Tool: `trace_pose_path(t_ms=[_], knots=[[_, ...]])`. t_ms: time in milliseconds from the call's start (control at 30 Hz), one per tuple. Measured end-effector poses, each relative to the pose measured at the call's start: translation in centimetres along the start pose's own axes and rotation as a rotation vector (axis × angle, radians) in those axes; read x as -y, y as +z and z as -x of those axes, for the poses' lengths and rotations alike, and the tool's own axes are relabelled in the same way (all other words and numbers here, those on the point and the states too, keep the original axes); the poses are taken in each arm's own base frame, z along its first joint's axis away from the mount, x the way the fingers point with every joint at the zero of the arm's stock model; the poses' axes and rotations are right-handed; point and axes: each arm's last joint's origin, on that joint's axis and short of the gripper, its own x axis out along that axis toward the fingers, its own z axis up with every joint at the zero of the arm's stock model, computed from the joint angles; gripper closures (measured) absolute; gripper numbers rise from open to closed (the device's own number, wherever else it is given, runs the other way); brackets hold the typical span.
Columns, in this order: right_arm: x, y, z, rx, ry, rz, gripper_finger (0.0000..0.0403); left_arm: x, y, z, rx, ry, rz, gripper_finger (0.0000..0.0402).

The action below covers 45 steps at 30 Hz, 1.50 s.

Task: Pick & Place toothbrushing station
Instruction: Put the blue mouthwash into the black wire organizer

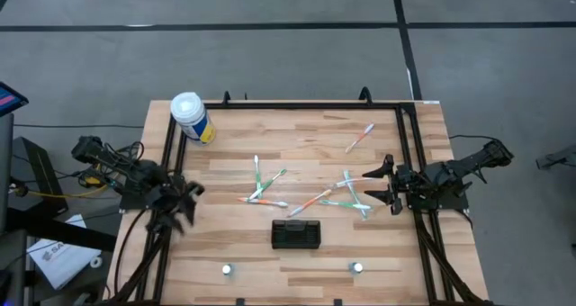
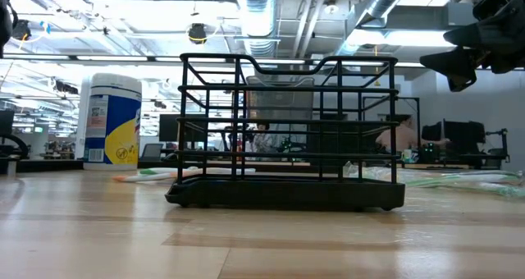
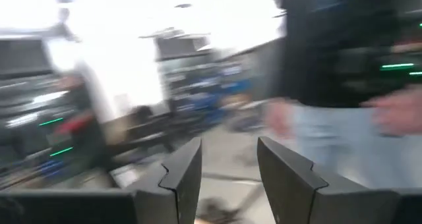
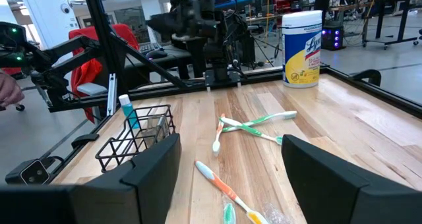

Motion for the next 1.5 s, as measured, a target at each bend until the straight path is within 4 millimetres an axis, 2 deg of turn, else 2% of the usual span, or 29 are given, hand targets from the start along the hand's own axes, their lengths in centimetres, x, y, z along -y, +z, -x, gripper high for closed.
trace_pose_path(t_ms=[200,367,533,933,1200,1367,1500], knots=[[0.0,0.0,0.0,0.000,0.001,0.000,0.0148,-1.8,-0.9,0.3,-0.079,0.673,0.255,0.0261],[0.0,0.0,0.0,0.000,0.000,0.000,0.0148,-2.5,-1.3,0.7,-0.077,0.986,0.296,0.0261],[0.0,0.0,0.0,0.000,0.001,0.000,0.0148,-2.5,-1.2,0.7,0.001,1.010,0.403,0.0261],[0.0,0.0,0.0,0.000,0.001,0.000,0.0148,-2.5,-1.1,0.7,0.014,1.001,0.411,0.0261],[0.0,0.1,0.0,0.006,0.001,0.001,0.0148,-2.6,-1.0,0.8,0.022,1.054,0.406,0.0261],[0.1,0.4,0.0,0.043,-0.009,0.116,0.0148,-2.6,-1.0,0.8,0.044,1.059,0.436,0.0261],[0.1,1.6,0.0,0.163,-0.035,0.066,0.0148,-2.7,-0.8,0.9,0.099,1.085,0.487,0.0261]])
